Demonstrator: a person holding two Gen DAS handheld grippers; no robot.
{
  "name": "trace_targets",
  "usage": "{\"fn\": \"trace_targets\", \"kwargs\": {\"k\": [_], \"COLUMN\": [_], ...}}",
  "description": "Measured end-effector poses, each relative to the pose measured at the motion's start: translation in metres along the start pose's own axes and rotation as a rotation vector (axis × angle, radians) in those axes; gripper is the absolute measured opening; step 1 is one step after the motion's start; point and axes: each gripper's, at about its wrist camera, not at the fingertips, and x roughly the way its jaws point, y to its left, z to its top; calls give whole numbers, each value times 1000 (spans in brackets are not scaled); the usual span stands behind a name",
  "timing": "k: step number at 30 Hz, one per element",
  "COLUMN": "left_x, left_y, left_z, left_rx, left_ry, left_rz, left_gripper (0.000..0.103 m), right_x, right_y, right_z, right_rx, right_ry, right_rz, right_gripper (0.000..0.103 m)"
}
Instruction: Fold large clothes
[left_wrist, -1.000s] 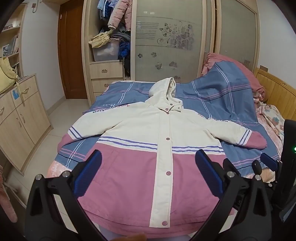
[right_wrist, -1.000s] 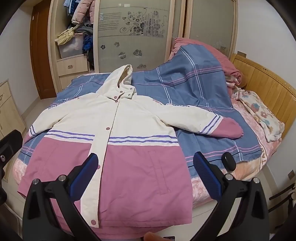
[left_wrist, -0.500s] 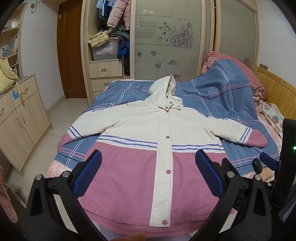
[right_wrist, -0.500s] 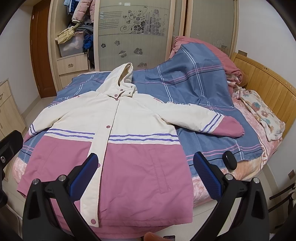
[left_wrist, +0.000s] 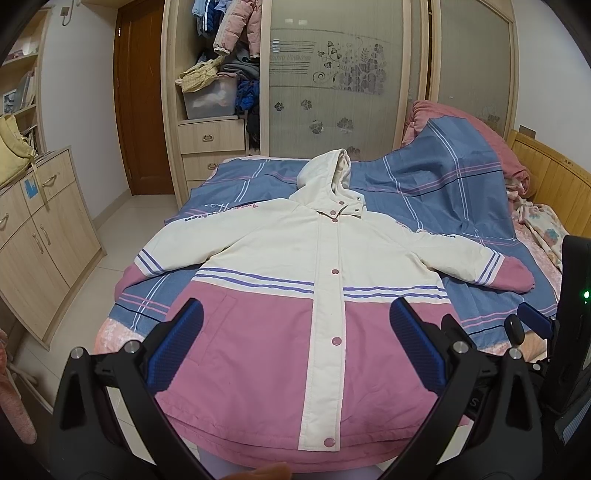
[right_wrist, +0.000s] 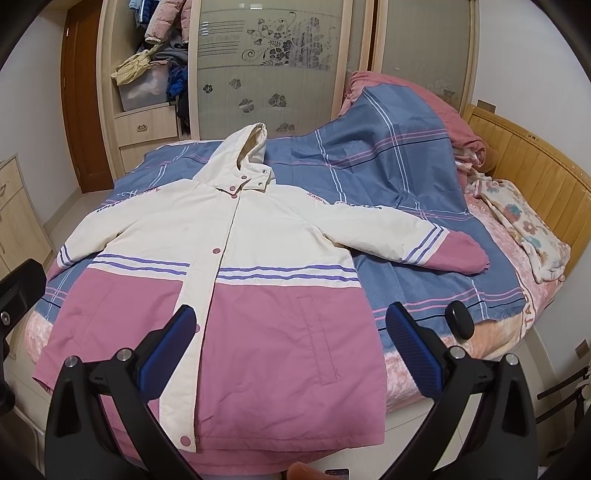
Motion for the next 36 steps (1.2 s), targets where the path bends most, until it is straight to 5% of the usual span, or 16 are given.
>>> {"fn": "trace_targets", "kwargs": {"k": [36], "left_x": [9], "left_y": [4], "left_z": [-10], "left_rx": [-4], "left_ry": [31], "left_rz": [6], "left_gripper": [101], "right_x": [8], "right_y": [0], "right_z": [0], "right_rx": [-17], "right_ry": [30], "right_rz": [12], "right_gripper": [102]}}
